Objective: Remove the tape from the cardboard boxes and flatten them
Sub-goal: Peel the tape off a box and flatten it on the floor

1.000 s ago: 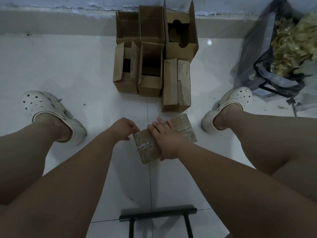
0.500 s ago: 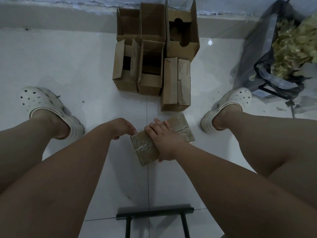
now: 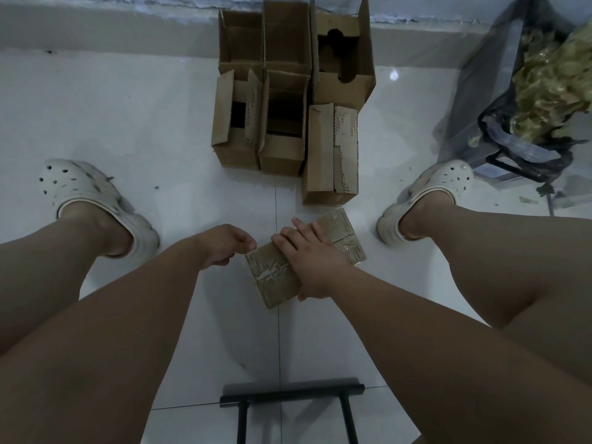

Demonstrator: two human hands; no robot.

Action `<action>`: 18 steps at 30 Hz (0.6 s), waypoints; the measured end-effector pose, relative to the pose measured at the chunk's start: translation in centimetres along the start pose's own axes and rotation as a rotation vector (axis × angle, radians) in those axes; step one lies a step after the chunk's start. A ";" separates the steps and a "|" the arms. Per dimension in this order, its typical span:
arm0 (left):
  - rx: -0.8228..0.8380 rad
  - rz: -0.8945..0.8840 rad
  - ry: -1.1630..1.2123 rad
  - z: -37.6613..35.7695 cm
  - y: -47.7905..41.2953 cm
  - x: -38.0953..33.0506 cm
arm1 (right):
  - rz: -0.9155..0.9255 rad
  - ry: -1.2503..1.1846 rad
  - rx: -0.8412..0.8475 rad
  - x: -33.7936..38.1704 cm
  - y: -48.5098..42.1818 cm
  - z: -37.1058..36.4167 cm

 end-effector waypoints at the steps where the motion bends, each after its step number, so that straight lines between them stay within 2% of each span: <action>1: -0.031 -0.016 0.017 -0.2 0.0 0.1 | -0.009 -0.006 0.004 0.0 0.1 0.0; 6: -0.125 -0.098 -0.067 -0.9 0.3 -0.5 | -0.013 -0.013 0.013 -0.3 0.0 0.2; 10: -0.198 -0.173 -0.388 -0.6 0.1 -1.5 | -0.008 -0.014 0.016 -0.2 -0.1 0.2; 12: -0.207 -0.177 -0.464 -0.6 0.0 -1.6 | -0.006 -0.012 0.014 -0.1 0.0 0.2; 15: -0.198 -0.174 -0.435 -0.4 -0.1 -1.7 | -0.003 -0.016 0.014 -0.1 0.0 0.3; 18: -0.165 -0.131 -0.279 -0.1 0.0 -1.4 | -0.005 -0.019 0.016 0.0 -0.1 0.4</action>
Point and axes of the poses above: each hand's wrist, its own y-axis away from the middle knuckle, its own z-axis out of the back of the hand, x = y × z, the point moved 3 cm from there along -y, towards the middle knuckle, and after that the axes turned 2 degrees about y, right-handed, at the moved point
